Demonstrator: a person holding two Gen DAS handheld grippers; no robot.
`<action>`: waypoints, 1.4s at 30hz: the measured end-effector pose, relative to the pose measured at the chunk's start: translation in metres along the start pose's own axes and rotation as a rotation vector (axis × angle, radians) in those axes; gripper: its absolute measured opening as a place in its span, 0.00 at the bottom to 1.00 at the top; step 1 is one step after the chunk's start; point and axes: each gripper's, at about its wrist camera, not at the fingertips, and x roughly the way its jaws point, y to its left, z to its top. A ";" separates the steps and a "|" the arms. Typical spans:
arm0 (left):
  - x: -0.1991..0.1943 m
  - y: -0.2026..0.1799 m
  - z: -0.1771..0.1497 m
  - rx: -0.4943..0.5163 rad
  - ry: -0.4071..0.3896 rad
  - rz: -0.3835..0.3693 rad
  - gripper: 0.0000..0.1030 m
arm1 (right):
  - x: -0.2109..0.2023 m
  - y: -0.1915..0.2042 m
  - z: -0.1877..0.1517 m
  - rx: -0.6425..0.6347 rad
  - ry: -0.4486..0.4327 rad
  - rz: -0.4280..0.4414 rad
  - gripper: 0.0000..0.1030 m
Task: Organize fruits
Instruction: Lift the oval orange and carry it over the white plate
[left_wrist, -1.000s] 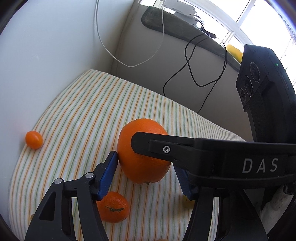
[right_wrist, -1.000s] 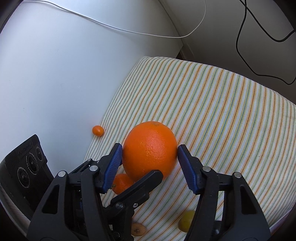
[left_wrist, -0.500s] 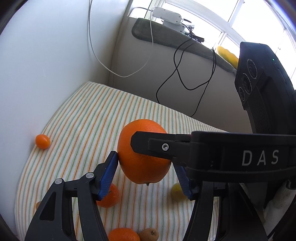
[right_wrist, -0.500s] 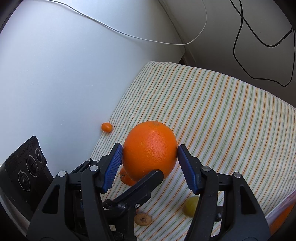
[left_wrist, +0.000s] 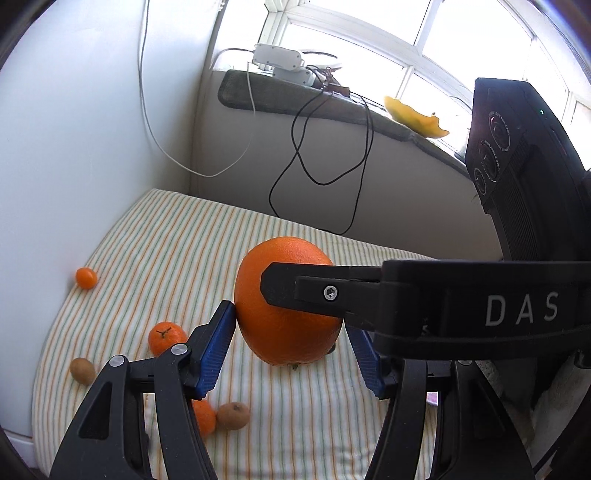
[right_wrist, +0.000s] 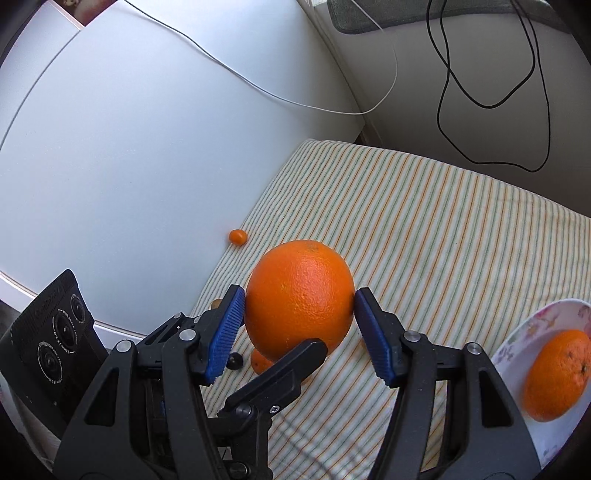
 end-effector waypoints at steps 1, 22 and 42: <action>-0.004 -0.004 -0.002 0.006 -0.003 -0.006 0.58 | -0.005 0.000 -0.004 0.000 -0.007 -0.003 0.63; -0.017 -0.115 -0.028 0.145 -0.013 -0.165 0.58 | -0.132 -0.042 -0.086 0.084 -0.128 -0.086 0.63; 0.026 -0.199 -0.056 0.250 0.097 -0.282 0.58 | -0.188 -0.131 -0.139 0.253 -0.173 -0.151 0.62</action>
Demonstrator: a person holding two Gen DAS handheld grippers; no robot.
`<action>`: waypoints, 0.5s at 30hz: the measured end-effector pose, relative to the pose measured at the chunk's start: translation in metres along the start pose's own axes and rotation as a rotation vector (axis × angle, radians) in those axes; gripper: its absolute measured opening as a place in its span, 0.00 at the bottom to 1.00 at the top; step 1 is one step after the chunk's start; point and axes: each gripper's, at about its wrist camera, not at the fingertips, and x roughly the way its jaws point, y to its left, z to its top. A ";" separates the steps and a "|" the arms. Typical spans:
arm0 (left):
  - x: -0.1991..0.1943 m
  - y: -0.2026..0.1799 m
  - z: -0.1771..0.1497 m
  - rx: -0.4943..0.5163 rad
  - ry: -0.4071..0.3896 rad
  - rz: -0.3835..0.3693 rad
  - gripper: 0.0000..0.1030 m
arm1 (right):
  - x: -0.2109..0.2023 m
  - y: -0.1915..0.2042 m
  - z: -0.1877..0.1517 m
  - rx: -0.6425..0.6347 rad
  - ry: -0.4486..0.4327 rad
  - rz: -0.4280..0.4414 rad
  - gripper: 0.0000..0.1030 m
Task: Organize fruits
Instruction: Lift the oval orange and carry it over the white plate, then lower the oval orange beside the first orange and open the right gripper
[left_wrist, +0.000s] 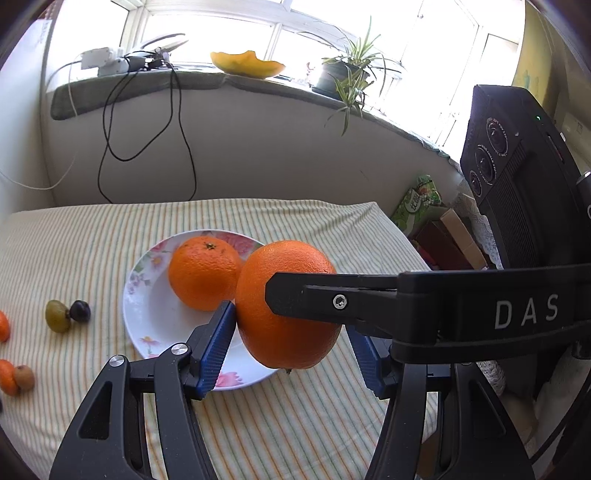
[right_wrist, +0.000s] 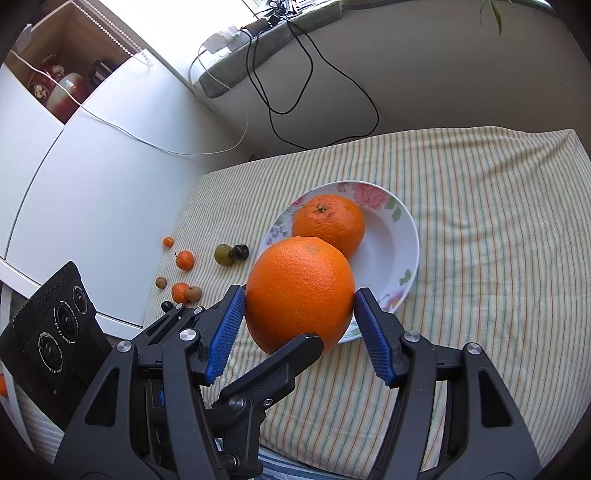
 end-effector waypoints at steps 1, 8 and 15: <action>0.003 0.000 0.000 0.000 0.005 -0.005 0.58 | 0.000 -0.004 0.000 0.003 -0.001 -0.004 0.62; 0.020 -0.002 -0.003 -0.003 0.037 -0.011 0.58 | 0.006 -0.027 0.001 0.040 0.010 -0.010 0.62; 0.034 0.000 0.000 0.005 0.065 -0.012 0.59 | 0.016 -0.039 0.005 0.061 0.021 -0.013 0.62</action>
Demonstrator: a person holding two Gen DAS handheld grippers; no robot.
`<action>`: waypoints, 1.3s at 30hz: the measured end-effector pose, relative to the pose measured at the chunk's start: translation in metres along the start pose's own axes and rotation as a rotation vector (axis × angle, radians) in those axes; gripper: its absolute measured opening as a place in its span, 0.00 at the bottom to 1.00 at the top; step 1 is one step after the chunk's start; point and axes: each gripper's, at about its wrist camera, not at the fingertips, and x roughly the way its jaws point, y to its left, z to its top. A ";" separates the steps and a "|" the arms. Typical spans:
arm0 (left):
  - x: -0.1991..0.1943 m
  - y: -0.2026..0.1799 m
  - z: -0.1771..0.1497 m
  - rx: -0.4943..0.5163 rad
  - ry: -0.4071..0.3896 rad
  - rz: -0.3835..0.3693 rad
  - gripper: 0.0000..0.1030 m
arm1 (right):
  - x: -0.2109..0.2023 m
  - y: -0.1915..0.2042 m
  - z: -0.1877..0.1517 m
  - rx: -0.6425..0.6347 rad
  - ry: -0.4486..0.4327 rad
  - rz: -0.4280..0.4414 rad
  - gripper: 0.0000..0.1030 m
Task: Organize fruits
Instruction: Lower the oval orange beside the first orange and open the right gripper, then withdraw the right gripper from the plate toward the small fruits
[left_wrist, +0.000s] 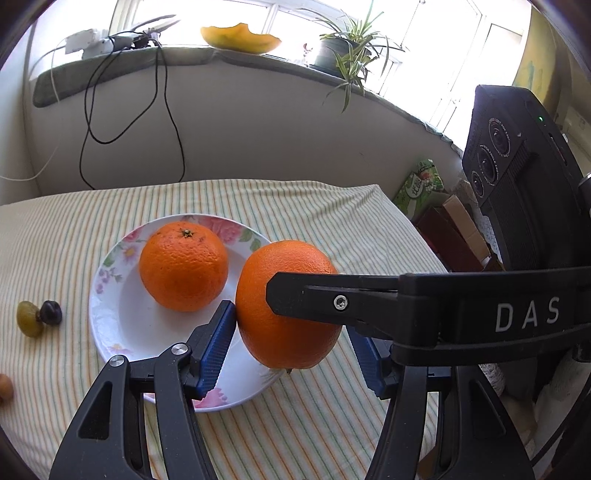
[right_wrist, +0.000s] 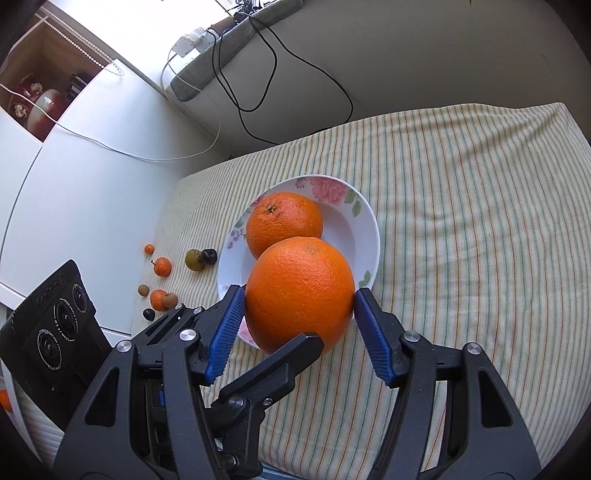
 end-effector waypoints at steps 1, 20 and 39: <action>0.001 0.001 0.000 -0.002 0.004 -0.001 0.59 | 0.001 -0.001 0.001 0.003 0.001 0.001 0.62; 0.013 0.014 0.001 0.033 0.017 0.029 0.59 | 0.025 -0.006 0.010 -0.015 0.023 -0.009 0.62; -0.034 0.038 -0.012 -0.001 -0.027 0.042 0.70 | -0.009 0.014 0.007 -0.131 -0.107 -0.015 0.70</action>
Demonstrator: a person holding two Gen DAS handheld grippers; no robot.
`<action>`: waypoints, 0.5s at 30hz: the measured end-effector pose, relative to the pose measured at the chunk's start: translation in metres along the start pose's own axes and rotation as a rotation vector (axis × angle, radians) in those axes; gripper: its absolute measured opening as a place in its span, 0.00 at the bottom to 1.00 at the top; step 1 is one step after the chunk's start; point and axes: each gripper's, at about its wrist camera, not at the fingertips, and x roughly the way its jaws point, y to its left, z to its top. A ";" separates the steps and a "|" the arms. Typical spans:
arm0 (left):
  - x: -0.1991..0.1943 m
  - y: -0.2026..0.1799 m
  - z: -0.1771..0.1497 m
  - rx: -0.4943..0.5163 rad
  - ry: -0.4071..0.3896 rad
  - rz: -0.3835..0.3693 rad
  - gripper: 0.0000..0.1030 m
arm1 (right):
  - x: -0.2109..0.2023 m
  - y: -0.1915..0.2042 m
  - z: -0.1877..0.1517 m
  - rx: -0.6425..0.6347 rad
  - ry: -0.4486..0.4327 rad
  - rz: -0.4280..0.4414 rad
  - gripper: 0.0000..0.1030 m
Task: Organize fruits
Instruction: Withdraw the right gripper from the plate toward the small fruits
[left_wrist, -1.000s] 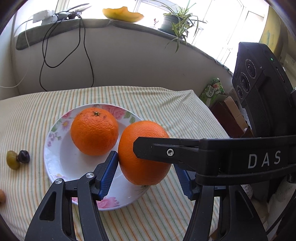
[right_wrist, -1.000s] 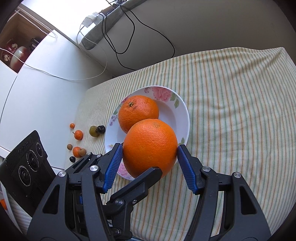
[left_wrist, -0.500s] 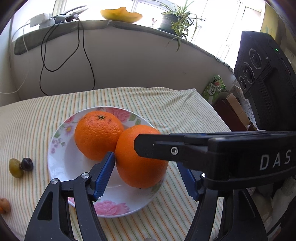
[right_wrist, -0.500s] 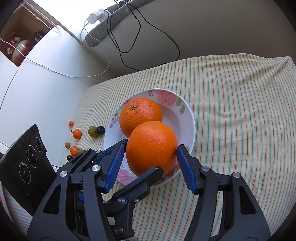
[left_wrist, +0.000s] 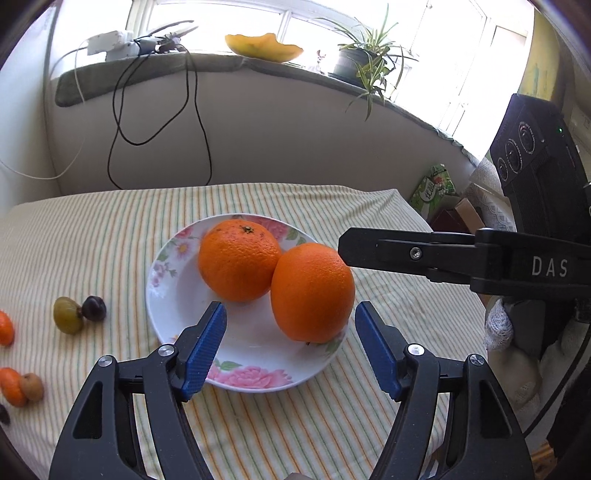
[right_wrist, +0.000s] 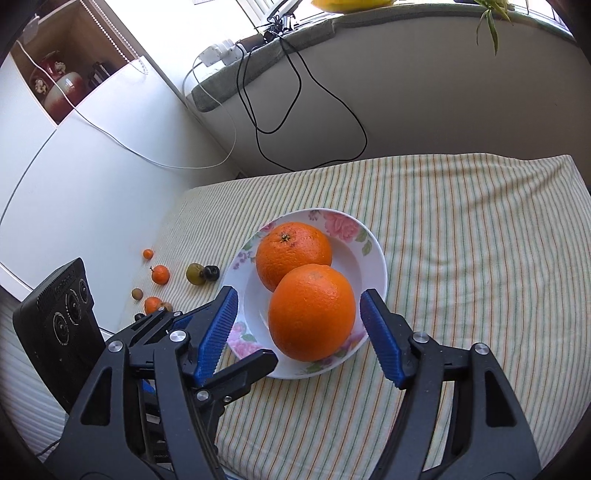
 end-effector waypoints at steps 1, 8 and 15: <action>-0.002 0.002 0.000 -0.003 -0.005 0.004 0.70 | -0.001 0.000 -0.001 -0.002 -0.005 0.001 0.70; -0.020 0.020 -0.011 -0.039 -0.043 0.016 0.70 | -0.003 0.013 -0.009 -0.034 -0.053 0.006 0.70; -0.042 0.058 -0.037 -0.129 -0.070 0.083 0.70 | -0.002 0.040 -0.017 -0.103 -0.098 0.038 0.70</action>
